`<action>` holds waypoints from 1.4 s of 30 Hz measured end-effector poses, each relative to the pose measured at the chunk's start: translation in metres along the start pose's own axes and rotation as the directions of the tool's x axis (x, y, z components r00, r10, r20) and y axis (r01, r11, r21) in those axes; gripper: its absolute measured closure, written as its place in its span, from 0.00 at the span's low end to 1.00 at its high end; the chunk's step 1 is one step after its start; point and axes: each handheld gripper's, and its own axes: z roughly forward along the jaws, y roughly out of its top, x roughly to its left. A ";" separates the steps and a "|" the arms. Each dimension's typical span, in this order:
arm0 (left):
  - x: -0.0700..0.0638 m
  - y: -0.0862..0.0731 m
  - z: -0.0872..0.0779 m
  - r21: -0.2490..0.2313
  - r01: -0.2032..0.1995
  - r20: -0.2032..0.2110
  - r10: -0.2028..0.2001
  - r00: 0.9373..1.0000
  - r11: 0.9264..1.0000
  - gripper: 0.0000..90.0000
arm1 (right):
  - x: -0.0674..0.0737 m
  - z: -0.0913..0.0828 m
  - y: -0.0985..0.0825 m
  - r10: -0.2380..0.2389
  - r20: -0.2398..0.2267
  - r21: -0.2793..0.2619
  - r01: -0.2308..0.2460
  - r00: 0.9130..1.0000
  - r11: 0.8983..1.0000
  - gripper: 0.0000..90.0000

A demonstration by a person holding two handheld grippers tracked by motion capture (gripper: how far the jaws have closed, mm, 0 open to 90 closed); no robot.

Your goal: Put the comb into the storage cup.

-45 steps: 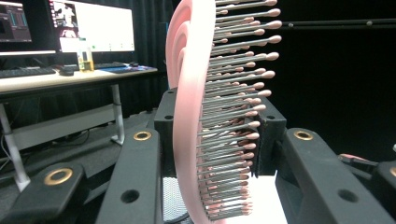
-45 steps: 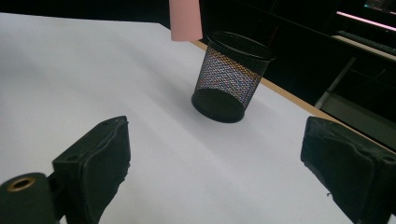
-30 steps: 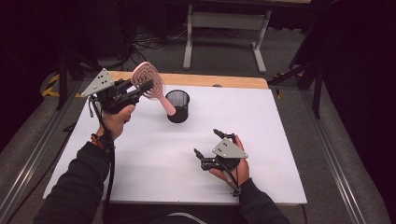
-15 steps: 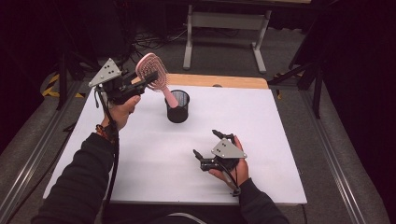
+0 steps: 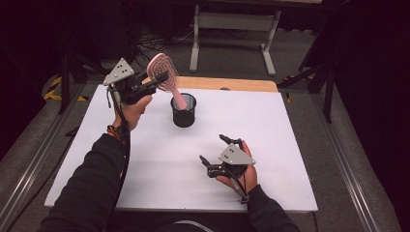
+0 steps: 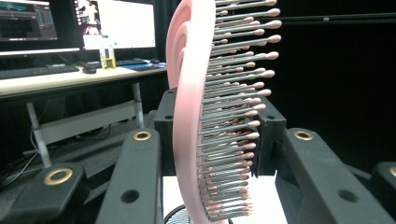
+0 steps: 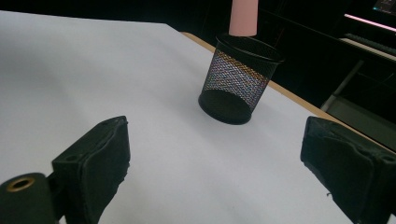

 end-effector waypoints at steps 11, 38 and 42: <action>0.004 -0.005 0.012 0.028 0.005 -0.023 -0.004 1.000 1.000 0.71 | 0.001 0.000 0.000 -0.008 -0.007 -0.004 0.008 1.000 1.000 0.10; 0.004 -0.037 0.029 0.092 0.040 -0.028 -0.038 0.999 0.995 0.71 | 0.003 0.002 -0.001 -0.017 -0.014 0.015 0.017 1.000 1.000 0.10; 0.003 -0.040 0.030 0.095 0.042 -0.029 -0.040 0.999 0.995 0.71 | 0.003 0.002 -0.001 -0.018 -0.014 0.018 0.019 1.000 1.000 0.10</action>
